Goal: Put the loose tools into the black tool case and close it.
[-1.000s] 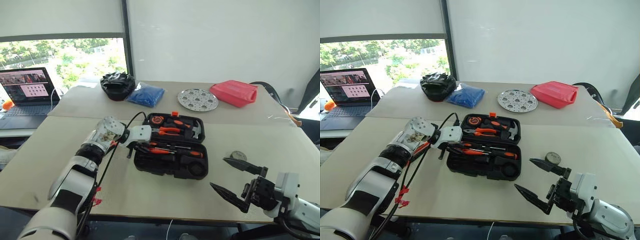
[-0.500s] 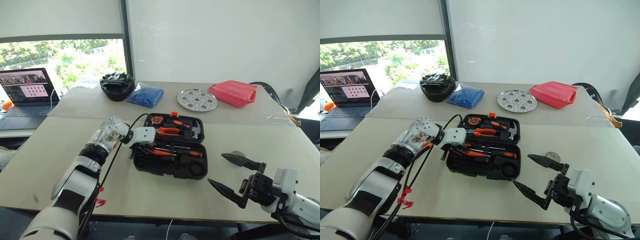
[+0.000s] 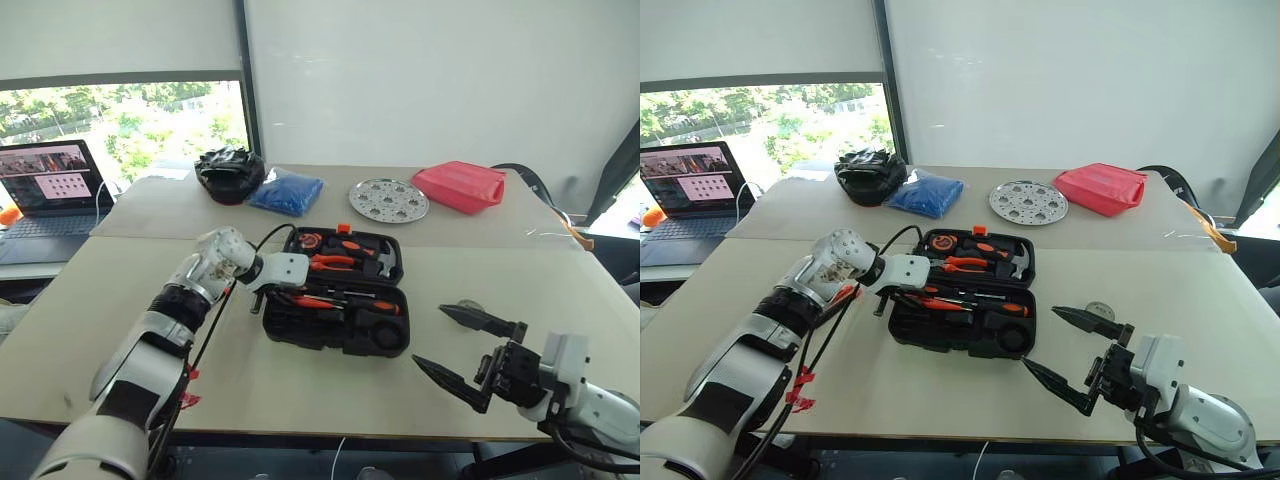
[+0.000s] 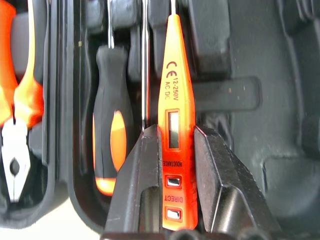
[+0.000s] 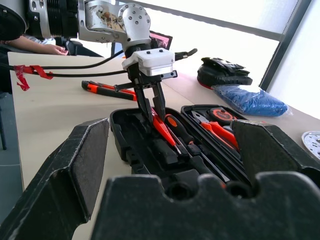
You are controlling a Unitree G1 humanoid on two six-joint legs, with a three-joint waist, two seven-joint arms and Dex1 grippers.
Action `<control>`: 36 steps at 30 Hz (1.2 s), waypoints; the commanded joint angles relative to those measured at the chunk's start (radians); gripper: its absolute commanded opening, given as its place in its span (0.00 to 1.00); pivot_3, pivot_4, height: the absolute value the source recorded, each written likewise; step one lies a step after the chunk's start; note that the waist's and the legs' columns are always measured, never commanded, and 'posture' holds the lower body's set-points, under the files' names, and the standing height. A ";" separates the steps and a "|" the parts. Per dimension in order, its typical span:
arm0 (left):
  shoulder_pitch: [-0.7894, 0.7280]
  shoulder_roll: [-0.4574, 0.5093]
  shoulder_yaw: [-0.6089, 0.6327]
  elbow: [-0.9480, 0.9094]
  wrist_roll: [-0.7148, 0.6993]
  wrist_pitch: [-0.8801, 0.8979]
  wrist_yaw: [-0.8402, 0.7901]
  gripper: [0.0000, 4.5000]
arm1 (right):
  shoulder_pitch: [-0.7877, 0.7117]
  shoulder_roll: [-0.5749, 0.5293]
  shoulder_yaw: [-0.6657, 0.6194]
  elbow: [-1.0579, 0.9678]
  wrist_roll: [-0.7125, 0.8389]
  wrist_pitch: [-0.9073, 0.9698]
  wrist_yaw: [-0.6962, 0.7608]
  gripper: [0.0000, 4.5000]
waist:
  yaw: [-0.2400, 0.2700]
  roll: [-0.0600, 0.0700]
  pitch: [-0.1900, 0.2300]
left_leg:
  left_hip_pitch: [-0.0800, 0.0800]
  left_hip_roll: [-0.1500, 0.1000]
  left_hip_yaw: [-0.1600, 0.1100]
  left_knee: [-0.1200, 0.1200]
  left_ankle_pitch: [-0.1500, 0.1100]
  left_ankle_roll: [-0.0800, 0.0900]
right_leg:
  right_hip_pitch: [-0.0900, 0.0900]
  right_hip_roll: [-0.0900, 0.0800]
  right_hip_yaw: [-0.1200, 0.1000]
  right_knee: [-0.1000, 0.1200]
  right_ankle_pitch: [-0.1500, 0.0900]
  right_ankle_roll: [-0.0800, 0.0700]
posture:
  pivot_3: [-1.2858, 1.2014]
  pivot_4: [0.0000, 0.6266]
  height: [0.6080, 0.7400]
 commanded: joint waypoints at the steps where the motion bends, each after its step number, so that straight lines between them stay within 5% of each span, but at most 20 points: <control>1: 0.040 0.006 -0.008 -0.015 0.008 0.017 0.000 0.10 | -0.009 0.000 -0.007 -0.007 -0.001 -0.015 0.000 1.00 | 0.000 0.000 0.000 | 0.000 0.000 0.000 0.000 0.000 0.000 | 0.000 0.000 0.000 0.000 0.000 0.000 | 0.52 0.24 1.00; 33: 0.151 -0.007 -0.035 -0.274 0.011 0.207 -0.020 0.10 | -0.032 0.003 0.015 0.033 -0.015 -0.025 0.031 1.00 | 0.013 0.001 -0.001 | 0.006 0.000 0.000 -0.002 -0.001 0.002 | 0.009 0.000 0.000 -0.007 0.000 -0.001 | 0.52 0.24 1.00; 36: 0.148 -0.007 -0.017 -0.279 -0.005 0.201 -0.011 0.36 | -0.039 0.003 0.018 0.040 -0.015 -0.025 0.034 1.00 | 0.012 0.001 -0.001 | 0.006 0.000 0.000 -0.002 -0.001 0.002 | 0.009 0.000 0.000 -0.007 0.000 0.000 | 0.52 0.24 1.00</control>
